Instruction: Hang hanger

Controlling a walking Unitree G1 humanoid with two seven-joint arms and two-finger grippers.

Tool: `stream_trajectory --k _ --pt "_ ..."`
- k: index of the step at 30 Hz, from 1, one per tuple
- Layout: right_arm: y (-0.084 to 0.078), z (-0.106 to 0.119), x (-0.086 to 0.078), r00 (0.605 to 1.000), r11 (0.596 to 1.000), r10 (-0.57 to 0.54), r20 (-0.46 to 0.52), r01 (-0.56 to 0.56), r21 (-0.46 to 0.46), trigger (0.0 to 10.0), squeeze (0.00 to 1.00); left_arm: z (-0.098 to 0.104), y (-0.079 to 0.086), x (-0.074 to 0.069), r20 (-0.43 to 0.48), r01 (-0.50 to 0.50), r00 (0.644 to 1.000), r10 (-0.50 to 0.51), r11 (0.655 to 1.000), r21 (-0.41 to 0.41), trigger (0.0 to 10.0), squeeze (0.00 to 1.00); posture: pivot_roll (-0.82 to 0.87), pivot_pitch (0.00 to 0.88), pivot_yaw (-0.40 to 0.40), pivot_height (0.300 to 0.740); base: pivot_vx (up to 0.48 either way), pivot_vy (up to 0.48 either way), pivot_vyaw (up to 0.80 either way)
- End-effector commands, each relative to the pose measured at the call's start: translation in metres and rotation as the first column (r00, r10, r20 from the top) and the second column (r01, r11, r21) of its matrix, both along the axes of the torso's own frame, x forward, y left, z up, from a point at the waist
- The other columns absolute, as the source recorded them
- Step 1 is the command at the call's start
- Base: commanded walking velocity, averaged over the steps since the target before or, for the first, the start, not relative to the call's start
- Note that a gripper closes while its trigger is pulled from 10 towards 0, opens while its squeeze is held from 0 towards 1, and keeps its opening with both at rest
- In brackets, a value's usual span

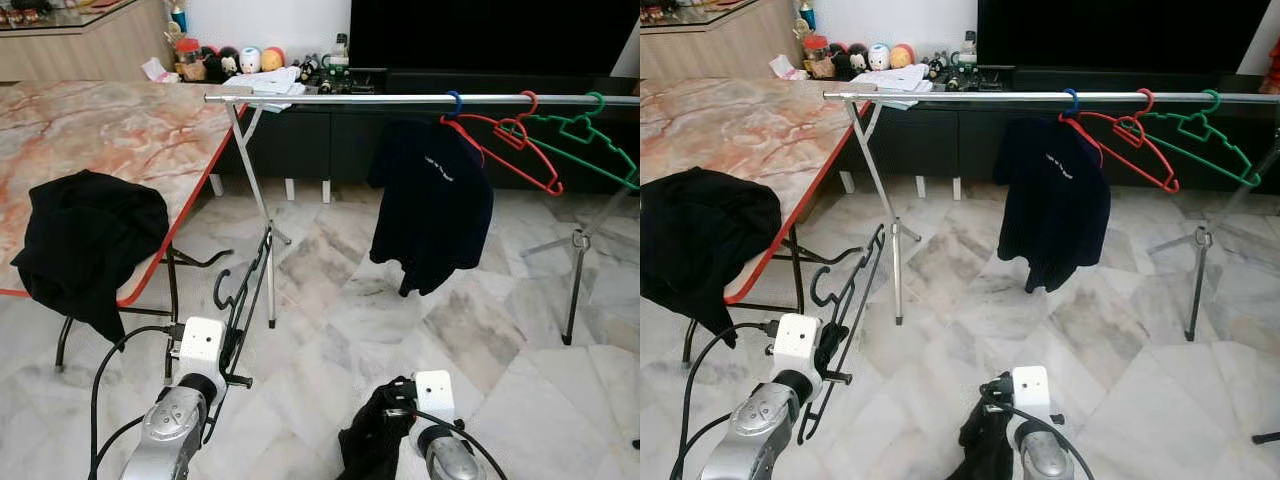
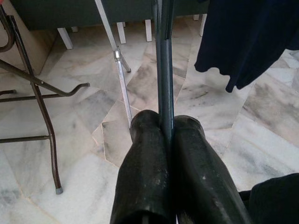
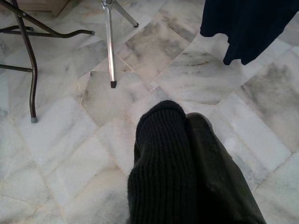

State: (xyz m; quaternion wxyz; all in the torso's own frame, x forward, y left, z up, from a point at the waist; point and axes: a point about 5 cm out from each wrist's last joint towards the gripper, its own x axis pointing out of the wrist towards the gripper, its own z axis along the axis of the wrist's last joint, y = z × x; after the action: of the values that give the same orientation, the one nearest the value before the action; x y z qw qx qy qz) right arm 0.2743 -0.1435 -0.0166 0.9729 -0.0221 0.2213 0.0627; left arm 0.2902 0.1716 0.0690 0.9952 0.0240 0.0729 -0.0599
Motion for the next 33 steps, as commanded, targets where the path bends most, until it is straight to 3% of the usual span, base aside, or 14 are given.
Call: stream_trajectory --k 1,6,20,33 --pt "0.0025 0.0053 0.0044 0.999 1.000 -0.003 0.033 0.003 0.009 10.0 0.00 -0.0057 0.0046 -0.0025 -0.022 -0.018 1.000 0.018 1.000 -0.010 10.0 0.00 0.06 0.084 0.064 0.740 0.000 0.000 0.00" --pt "0.0024 0.0059 0.0049 0.999 1.000 -0.005 0.037 0.004 0.008 10.0 0.00 -0.0078 0.0053 -0.0026 -0.037 -0.024 0.999 0.023 1.000 -0.013 10.0 0.00 0.06 0.085 0.063 0.740 0.000 0.072 0.00" --pt "-0.0011 0.0082 0.0070 0.998 0.999 -0.034 0.051 0.034 0.005 10.0 0.00 -0.0086 0.0059 -0.0026 -0.037 -0.027 0.999 0.027 1.000 -0.008 10.0 0.00 0.06 0.090 0.061 0.740 0.000 0.480 0.00" --pt "-0.0008 0.0089 0.0077 0.998 0.999 -0.033 0.054 0.033 0.002 10.0 0.00 -0.0057 0.0050 -0.0031 -0.016 -0.020 1.000 0.020 1.000 -0.006 10.0 0.00 0.06 0.089 0.061 0.740 0.000 0.000 0.00"
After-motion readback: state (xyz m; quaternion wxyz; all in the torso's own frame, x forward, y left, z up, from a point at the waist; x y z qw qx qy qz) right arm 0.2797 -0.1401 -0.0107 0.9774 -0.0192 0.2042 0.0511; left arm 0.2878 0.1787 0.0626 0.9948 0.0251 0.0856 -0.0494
